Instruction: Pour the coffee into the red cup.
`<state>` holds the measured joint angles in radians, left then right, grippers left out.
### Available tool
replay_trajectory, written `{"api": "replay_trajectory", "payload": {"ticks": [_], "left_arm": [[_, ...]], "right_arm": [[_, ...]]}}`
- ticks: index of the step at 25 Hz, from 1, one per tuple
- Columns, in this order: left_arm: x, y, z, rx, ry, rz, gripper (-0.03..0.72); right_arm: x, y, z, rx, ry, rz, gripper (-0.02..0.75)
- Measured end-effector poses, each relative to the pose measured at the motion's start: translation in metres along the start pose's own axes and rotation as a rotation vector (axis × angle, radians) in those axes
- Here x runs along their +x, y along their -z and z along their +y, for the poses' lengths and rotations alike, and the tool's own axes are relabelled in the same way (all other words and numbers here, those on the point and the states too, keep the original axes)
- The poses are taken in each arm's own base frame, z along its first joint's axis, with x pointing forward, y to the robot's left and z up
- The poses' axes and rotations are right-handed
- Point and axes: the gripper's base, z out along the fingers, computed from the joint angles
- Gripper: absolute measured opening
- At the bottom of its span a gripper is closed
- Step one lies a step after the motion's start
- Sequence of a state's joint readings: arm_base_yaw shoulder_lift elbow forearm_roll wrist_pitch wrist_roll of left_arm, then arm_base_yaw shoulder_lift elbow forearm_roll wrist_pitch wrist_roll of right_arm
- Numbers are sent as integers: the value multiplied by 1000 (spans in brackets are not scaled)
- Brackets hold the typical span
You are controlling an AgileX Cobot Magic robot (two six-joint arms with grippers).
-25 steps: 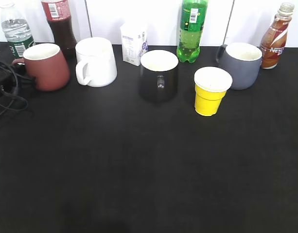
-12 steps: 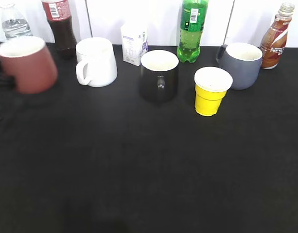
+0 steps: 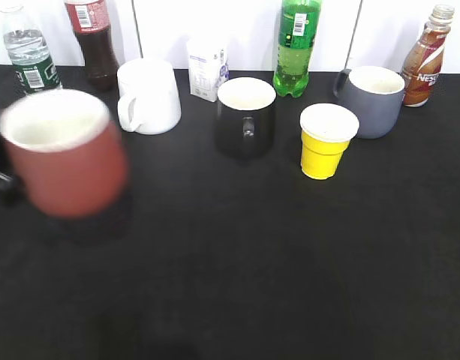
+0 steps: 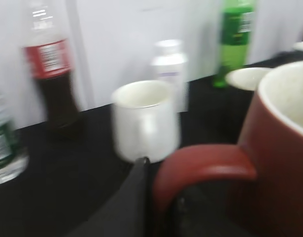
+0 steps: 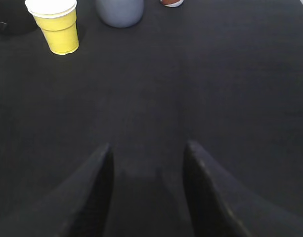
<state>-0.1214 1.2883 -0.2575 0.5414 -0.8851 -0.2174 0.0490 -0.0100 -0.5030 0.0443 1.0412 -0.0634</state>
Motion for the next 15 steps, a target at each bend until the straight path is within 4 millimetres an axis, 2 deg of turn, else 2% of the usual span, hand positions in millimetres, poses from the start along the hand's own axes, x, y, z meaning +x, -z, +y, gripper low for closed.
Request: {"api": "replay_trajectory", "payload": {"ticks": [5,8,11,13,15], "left_arm": [[17,-21,-36,202,64,-14,53],[28,-29,-38,222,74,-4,53],[21,-39,-35,222,43,-40,53],[20,-41,-35,223,35,-43,53],[22,-41,-35,223,30,-22,53]], "right_arm": [[0,0,0,0,0,0,371],[0,0,0,-3,-2,0,371],[-2,1,2,-18,-11,-18,371],[-16,0,1,-10,-12,-110,371],[-33,-16,-2,6,-16,-233,371]]}}
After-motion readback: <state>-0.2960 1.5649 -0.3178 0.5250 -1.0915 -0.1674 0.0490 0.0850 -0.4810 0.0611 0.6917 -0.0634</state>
